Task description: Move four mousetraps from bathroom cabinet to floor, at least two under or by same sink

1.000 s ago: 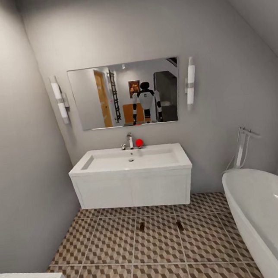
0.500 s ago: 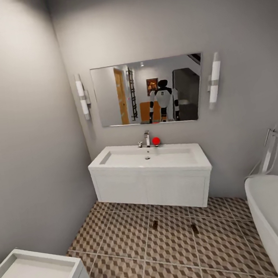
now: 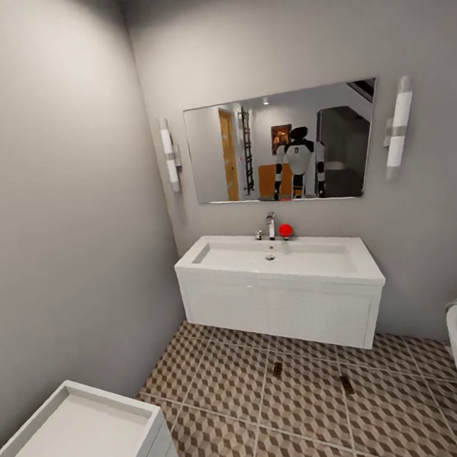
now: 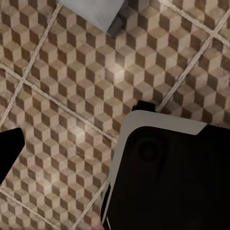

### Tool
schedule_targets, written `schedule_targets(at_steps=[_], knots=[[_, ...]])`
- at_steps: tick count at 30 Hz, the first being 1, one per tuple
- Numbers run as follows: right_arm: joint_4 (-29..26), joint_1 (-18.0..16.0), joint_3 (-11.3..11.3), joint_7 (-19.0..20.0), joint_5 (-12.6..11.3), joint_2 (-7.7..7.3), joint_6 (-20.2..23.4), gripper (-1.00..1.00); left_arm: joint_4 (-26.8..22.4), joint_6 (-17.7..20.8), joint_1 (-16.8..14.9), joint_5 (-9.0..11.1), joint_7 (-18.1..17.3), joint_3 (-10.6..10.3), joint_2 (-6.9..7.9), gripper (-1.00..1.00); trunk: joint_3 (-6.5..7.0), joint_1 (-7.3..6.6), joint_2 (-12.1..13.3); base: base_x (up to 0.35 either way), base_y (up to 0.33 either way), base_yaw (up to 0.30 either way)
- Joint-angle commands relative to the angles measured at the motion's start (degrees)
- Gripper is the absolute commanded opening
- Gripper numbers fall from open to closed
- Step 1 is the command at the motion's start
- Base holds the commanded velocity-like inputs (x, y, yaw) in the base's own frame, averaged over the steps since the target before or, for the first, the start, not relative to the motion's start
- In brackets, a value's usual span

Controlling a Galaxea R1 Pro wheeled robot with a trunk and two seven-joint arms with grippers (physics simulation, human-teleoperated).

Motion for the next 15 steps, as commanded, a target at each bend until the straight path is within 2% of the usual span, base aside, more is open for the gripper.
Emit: schedule_targets(at_steps=[1,15], knots=[[0.2,-0.1,-0.5,-0.2,0.6,-0.02,-0.3,1.00,0.1,-0.2,-0.1,0.5,0.1,-0.4,-0.04,1.00,-0.10,0.02,-0.1,0.000,0.000,0.277],[0.2,-0.1,-0.6,-0.2,0.6,0.06,-0.6,1.00,0.1,-0.3,-0.1,0.5,0.1,-0.4,-0.34,1.00,-0.10,0.02,-0.1,0.000,0.000,0.277]])
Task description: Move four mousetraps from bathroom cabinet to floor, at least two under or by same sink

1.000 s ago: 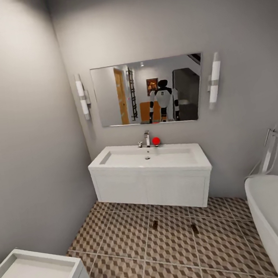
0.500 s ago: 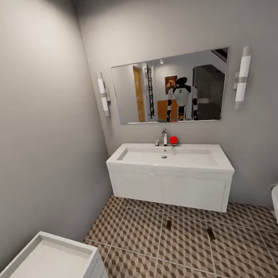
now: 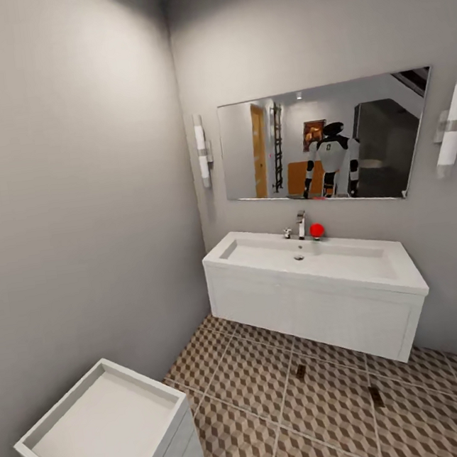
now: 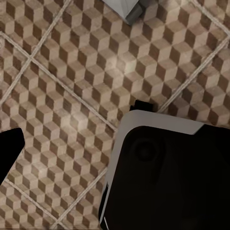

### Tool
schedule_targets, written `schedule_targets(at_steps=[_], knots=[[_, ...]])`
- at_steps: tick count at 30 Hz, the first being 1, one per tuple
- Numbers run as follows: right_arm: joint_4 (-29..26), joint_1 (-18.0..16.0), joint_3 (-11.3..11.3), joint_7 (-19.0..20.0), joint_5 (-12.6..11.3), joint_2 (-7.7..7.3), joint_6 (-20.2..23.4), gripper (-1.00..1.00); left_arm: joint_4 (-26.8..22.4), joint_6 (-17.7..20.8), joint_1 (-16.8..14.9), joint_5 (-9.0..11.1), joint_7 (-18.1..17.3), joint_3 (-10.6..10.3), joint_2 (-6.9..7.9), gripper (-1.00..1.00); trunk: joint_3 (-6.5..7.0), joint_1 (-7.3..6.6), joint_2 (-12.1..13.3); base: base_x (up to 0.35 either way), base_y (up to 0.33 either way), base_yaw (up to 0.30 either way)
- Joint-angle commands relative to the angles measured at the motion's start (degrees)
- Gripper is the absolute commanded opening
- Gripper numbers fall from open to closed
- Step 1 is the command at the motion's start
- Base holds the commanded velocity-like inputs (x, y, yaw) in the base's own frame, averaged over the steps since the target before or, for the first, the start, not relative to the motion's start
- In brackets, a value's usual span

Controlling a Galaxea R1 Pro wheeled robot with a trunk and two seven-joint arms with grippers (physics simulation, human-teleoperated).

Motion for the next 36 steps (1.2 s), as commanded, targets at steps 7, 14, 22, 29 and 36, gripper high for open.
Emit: schedule_targets(at_steps=[7,14,22,29,36], knots=[[0.2,-0.1,-0.5,-0.2,0.6,0.55,-0.3,1.00,0.1,-0.3,-0.1,0.5,0.1,-0.3,-0.83,1.00,-0.10,0.02,-0.1,0.000,0.000,0.277],[0.2,-0.1,-0.5,-0.2,0.4,0.67,-0.4,1.00,0.1,-0.2,-0.1,0.5,0.1,-0.4,-1.23,1.00,-0.10,0.02,-0.1,0.000,0.000,0.277],[0.2,-0.1,-0.5,-0.2,0.2,0.69,-0.4,1.00,0.1,-0.2,-0.1,0.5,0.1,-0.3,-1.82,1.00,-0.10,0.02,-0.1,0.000,0.000,0.277],[0.2,-0.1,-0.5,-0.2,0.0,0.70,-0.4,1.00,0.1,-0.1,-0.1,0.5,0.1,-0.3,-2.12,1.00,-0.10,0.02,-0.1,0.000,0.000,0.277],[0.2,-0.1,-0.6,-0.2,-0.1,0.70,-0.3,1.00,0.1,0.1,-0.1,0.5,0.1,-0.2,-2.09,1.00,-0.10,0.02,-0.1,0.000,0.000,0.277]])
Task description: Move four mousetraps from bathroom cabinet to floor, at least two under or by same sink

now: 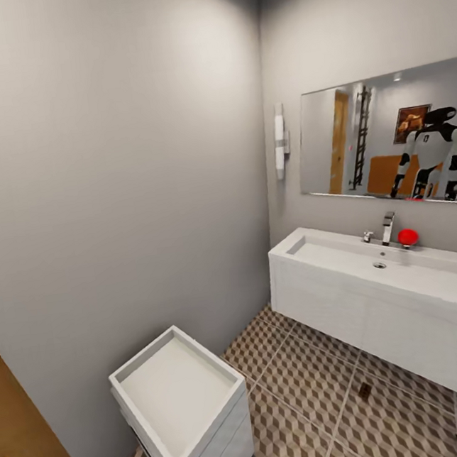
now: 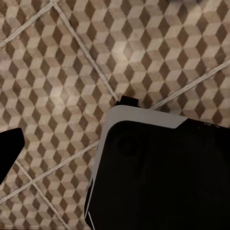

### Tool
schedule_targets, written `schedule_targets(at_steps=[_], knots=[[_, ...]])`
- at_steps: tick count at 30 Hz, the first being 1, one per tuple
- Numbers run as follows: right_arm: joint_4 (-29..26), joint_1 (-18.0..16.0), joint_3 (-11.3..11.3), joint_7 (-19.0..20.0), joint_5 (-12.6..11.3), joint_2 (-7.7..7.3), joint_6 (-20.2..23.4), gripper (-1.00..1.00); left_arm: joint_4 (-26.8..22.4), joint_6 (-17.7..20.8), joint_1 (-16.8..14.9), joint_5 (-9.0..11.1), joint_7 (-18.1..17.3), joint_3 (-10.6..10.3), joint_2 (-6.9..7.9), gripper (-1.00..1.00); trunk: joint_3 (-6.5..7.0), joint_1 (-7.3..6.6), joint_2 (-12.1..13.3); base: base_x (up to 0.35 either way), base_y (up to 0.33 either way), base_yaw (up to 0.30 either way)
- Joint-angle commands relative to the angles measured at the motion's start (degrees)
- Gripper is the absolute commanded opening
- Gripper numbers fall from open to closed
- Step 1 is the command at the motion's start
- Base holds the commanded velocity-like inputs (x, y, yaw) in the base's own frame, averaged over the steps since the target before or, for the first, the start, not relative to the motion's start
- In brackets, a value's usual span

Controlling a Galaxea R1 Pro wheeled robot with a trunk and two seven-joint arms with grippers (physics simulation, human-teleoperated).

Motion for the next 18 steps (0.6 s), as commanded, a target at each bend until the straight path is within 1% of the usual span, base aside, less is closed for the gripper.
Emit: schedule_targets(at_steps=[1,18], knots=[[0.2,-0.1,-0.5,-0.2,0.6,-0.02,-0.3,1.00,0.1,-0.1,-0.1,0.5,0.1,-0.4,-0.01,1.00,-0.11,0.02,-0.1,0.000,0.000,0.277],[0.2,-0.1,-0.5,-0.2,0.5,-0.02,-0.3,1.00,0.1,0.0,-0.1,0.5,0.0,-0.4,0.05,1.00,-0.11,0.02,-0.1,0.000,0.000,0.277]])
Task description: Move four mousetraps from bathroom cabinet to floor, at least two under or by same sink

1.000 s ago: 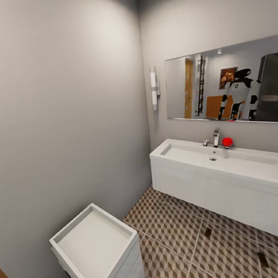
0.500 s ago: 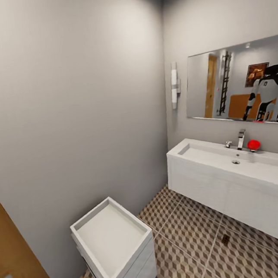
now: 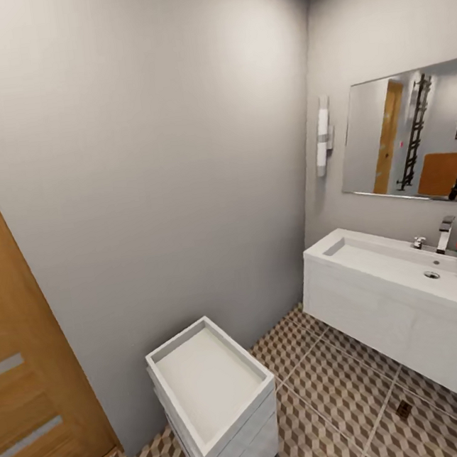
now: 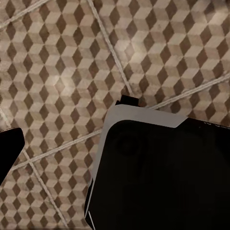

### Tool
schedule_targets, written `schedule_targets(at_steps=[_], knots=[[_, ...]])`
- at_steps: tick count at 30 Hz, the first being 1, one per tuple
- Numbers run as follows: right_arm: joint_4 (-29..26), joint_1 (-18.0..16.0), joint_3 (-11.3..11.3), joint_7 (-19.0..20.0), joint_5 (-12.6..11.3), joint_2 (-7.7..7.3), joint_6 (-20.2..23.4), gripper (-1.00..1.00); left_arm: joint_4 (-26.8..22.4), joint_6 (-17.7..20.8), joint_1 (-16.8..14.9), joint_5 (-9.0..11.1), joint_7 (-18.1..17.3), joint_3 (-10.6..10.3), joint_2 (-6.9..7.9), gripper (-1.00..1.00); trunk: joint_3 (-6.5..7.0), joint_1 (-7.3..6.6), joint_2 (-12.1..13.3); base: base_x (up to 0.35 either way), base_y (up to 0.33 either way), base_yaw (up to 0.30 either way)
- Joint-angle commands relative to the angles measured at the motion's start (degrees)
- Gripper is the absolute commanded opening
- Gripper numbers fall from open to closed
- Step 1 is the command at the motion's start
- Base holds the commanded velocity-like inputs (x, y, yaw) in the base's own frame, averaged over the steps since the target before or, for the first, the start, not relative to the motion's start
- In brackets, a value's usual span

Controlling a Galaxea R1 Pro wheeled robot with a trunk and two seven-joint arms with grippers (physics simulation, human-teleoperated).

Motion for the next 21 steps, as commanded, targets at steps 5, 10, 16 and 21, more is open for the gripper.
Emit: schedule_targets(at_steps=[5,10,16,21], knots=[[0.2,-0.1,-0.5,-0.2,0.6,-0.02,-0.3,1.00,0.0,-0.1,-0.1,0.5,0.1,-0.4,-0.08,1.00,-0.10,0.02,-0.1,0.000,0.000,0.277],[0.2,-0.1,-0.5,-0.2,0.6,-0.02,-0.3,1.00,0.0,-0.2,-0.1,0.5,0.1,-0.4,-0.13,1.00,-0.10,0.02,-0.1,0.000,0.000,0.277],[0.2,-0.1,-0.5,-0.2,0.6,-0.02,-0.3,1.00,0.0,-0.2,-0.1,0.5,0.1,-0.4,-0.16,1.00,-0.10,0.02,-0.1,0.000,0.000,0.277],[0.2,-0.1,-0.5,-0.2,0.7,-0.02,-0.3,1.00,0.0,-0.2,-0.1,0.5,0.1,-0.4,-0.17,1.00,-0.10,0.02,-0.1,0.000,0.000,0.273]])
